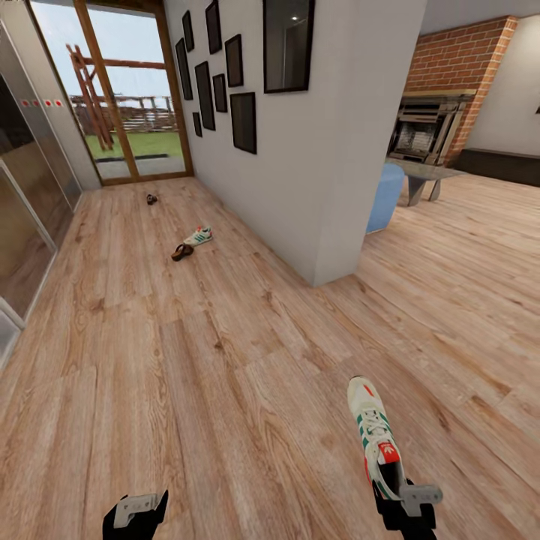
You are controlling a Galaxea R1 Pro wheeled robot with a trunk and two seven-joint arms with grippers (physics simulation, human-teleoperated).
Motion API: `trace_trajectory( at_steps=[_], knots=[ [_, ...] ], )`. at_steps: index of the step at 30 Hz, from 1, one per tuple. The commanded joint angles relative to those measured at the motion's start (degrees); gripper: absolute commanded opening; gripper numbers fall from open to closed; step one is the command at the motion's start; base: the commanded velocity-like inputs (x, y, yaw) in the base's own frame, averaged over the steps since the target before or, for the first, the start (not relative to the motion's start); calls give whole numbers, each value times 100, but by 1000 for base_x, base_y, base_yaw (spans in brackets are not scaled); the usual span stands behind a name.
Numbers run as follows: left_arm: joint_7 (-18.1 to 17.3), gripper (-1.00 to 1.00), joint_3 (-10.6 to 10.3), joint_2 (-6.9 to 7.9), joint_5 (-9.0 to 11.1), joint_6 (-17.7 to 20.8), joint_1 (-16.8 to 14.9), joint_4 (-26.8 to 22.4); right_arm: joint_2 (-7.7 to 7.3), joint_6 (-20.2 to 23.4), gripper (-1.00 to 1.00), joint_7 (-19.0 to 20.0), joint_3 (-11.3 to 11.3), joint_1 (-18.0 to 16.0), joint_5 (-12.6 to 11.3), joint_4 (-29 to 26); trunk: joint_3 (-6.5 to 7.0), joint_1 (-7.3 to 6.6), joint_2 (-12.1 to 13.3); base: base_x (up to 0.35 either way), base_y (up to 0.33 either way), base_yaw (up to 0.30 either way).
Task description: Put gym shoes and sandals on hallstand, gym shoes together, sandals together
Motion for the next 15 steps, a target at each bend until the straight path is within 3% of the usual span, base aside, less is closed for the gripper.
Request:
trace_trajectory(
  at_steps=[1,15],
  knots=[
    [-52,100,33,-7,-5,-12,-4,3,2,-19,-100,-2,-11,-3,31,60,3,-1,-1,0,0,0],
    [-70,100,11,-13,-15,-18,-4,1,8,-23,-100,-7,-11,-3,30,182,121,-1,-1,0,0,0]
  ],
)
